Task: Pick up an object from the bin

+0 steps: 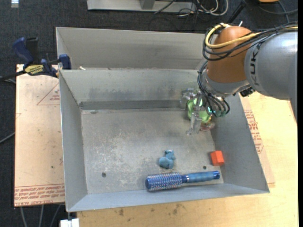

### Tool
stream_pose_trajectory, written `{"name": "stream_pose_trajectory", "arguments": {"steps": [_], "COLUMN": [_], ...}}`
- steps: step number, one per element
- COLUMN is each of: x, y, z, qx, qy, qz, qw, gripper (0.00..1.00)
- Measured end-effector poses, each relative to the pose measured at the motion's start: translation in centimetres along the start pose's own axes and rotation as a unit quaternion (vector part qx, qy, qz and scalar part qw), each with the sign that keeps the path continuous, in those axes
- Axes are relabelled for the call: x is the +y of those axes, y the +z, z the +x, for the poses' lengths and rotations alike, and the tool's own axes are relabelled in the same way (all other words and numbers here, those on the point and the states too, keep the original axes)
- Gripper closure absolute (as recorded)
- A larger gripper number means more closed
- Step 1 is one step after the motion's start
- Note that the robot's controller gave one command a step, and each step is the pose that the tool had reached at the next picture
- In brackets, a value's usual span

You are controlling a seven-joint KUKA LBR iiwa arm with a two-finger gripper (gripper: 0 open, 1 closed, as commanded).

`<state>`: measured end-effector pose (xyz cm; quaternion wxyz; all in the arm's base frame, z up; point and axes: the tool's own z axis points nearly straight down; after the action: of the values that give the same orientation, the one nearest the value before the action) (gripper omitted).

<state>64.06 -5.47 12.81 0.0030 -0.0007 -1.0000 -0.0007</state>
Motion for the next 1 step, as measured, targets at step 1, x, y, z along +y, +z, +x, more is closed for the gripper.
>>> {"name": "stream_pose_trajectory", "arguments": {"steps": [1], "x": [-5.26], "y": [3.14], "z": [-0.53], "qx": [-0.0068], "qy": [-0.075], "qz": [-0.002], "qw": [0.9972], "gripper": [0.00]}}
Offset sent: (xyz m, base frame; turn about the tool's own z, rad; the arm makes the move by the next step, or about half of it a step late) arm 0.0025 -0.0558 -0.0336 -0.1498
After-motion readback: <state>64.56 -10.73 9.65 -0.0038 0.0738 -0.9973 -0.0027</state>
